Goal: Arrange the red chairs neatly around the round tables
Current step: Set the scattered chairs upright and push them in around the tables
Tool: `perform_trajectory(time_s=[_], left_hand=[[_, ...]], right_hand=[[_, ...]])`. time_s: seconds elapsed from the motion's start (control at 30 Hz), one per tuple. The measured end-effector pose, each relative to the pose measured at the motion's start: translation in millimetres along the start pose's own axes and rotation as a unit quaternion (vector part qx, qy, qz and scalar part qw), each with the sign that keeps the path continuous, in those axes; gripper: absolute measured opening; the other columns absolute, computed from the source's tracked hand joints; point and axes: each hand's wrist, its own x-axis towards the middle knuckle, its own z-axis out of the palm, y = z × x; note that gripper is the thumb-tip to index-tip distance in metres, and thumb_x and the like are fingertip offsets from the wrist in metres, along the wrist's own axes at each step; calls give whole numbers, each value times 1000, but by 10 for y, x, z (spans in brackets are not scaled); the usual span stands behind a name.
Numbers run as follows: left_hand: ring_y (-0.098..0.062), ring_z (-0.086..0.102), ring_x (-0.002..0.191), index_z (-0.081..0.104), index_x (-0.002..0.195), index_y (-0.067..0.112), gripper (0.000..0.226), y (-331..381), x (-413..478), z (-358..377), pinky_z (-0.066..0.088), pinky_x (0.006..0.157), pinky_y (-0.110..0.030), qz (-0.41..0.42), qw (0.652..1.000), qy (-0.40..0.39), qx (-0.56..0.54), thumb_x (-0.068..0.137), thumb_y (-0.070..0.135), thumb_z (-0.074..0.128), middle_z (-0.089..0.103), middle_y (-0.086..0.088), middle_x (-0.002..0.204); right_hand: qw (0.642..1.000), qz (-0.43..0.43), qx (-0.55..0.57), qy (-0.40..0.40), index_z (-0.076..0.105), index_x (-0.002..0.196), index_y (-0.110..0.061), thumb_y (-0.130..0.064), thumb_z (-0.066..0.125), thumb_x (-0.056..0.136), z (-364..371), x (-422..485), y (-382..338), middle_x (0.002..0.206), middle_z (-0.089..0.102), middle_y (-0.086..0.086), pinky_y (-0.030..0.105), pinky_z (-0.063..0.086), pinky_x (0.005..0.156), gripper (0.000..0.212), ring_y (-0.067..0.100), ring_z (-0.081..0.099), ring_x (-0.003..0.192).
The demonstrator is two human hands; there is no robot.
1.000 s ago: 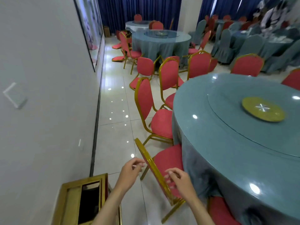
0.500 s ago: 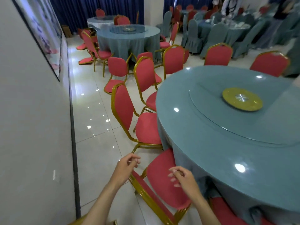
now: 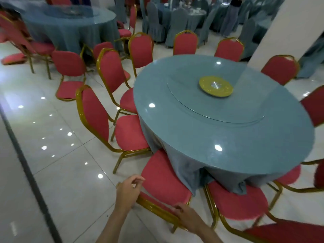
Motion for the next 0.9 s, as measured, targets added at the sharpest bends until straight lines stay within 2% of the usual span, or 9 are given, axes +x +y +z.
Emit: perform_trajectory(time_s=[0.07,0.17,0.33,0.43,0.5,0.63,0.7,0.8,0.9], left_hand=[[6,64,90,72,84,43,21,-41,-5,99,47,102,-40,34,999,-16,33,92,23,72,72,28,89],[8,59,90,66,83,44,15,-19,-5,220,18,114,-44,50,987,-58,144,91,32,69,68,27,83],[11,61,89,66,83,46,36,-206,130,256,29,108,-38,92,990,12,108,90,10,69,69,31,83],[7,61,86,67,80,44,33,-245,129,271,32,104,-32,106,986,69,112,90,12,71,67,31,80],[5,60,82,68,79,42,30,-256,154,258,44,99,-39,112,985,88,97,90,14,72,66,29,76],[3,61,74,68,77,40,30,-265,228,206,56,83,-45,102,986,105,86,90,13,69,65,26,71],[3,61,72,67,76,39,31,-264,239,195,56,80,-44,104,985,111,86,91,13,67,64,25,69],[4,62,73,68,77,38,30,-277,256,163,57,76,-41,104,986,103,79,92,12,65,65,26,72],[4,64,77,70,79,36,29,-246,255,119,58,78,-36,86,990,84,79,93,11,62,68,25,77]], right_hand=[[998,45,54,6,66,124,-53,-85,40,90,136,-91,47,127,63,-24,20,45,99,53,1,61,116],[998,60,26,-7,59,126,-66,-97,23,81,162,-139,9,139,57,-23,29,36,111,64,9,54,130],[997,81,1,-8,57,138,-52,-99,18,78,221,-116,-4,151,53,-11,30,34,114,85,14,49,136],[996,87,-13,-11,64,134,-44,-100,13,75,265,-94,-34,139,65,-1,28,39,104,96,18,58,125],[997,81,-10,-7,66,126,-49,-102,11,72,277,-65,-69,134,67,-3,28,41,103,94,17,60,121],[997,76,-11,-28,49,121,-73,-99,9,77,315,-1,-129,154,49,-13,30,33,114,64,13,48,138],[996,81,-20,-44,42,127,-69,-97,9,79,329,62,-153,159,43,-11,28,30,116,65,13,44,141],[995,78,-28,-58,29,142,-59,-101,9,71,325,119,-211,164,34,-6,27,24,121,85,13,36,147],[996,13,4,-88,31,147,-53,-77,30,97,314,154,-250,156,35,-16,26,21,124,55,5,34,142]])
